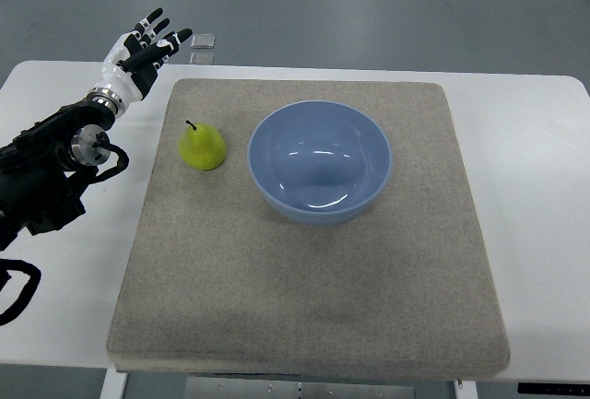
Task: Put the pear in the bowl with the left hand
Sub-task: 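Raise the left hand and swing it over the mat edge, then move the open left hand down over the green pear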
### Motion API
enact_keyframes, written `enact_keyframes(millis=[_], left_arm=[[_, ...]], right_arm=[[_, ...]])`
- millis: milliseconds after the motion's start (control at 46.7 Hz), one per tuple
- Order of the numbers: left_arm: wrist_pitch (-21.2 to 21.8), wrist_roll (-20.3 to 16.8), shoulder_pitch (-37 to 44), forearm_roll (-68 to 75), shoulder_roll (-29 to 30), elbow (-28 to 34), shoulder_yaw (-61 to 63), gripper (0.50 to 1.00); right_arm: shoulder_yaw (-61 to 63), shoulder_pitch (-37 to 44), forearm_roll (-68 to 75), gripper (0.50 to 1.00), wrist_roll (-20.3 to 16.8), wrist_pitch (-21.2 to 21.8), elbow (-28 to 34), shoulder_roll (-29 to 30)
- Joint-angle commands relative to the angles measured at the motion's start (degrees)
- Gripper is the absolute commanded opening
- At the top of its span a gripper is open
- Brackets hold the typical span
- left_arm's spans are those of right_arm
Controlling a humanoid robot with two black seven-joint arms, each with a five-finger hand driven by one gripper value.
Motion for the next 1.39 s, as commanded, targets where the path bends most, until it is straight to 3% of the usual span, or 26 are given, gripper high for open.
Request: enact_keyframes(millis=[0, 235, 428, 728, 856, 1006, 1242, 1370], left_arm=[[-0.1, 0.1, -1.6, 0.1, 1.0, 0.0, 3.1, 0.99], [-1.9, 0.1, -6.8, 0.8, 2.8, 0.1, 19.6, 0.99], [-2.8, 0.1, -9.5, 2.2, 4.4, -0.1, 25.9, 0.99], [-14.3, 0.1, -14.4, 21.8, 8.5, -0.1, 29.5, 0.984], [-16.5, 0.0, -16.9, 32.2, 10.9, -1.1, 29.5, 0.979], [-17.1, -0.1, -20.6, 39.7, 16.2, -9.5, 29.5, 0.977], [-18.7, -0.1, -23.9, 51.1, 27.3, -31.8, 29.4, 0.975], [-18.7, -0.6, -24.0, 59.1, 29.5, -36.7, 28.9, 0.971]], right_arm=[[0.0, 0.0, 0.0, 0.924, 0.0, 0.0, 0.1, 0.0], [0.0, 0.0, 0.0, 0.924, 0.0, 0.0, 0.0, 0.0], [0.0, 0.0, 0.0, 0.924, 0.0, 0.0, 0.1, 0.0], [0.0, 0.0, 0.0, 0.924, 0.0, 0.0, 0.1, 0.0], [0.0, 0.0, 0.0, 0.924, 0.0, 0.0, 0.0, 0.0], [0.0, 0.0, 0.0, 0.924, 0.0, 0.0, 0.1, 0.0], [0.0, 0.0, 0.0, 0.924, 0.0, 0.0, 0.1, 0.0], [0.0, 0.0, 0.0, 0.924, 0.0, 0.0, 0.0, 0.0]])
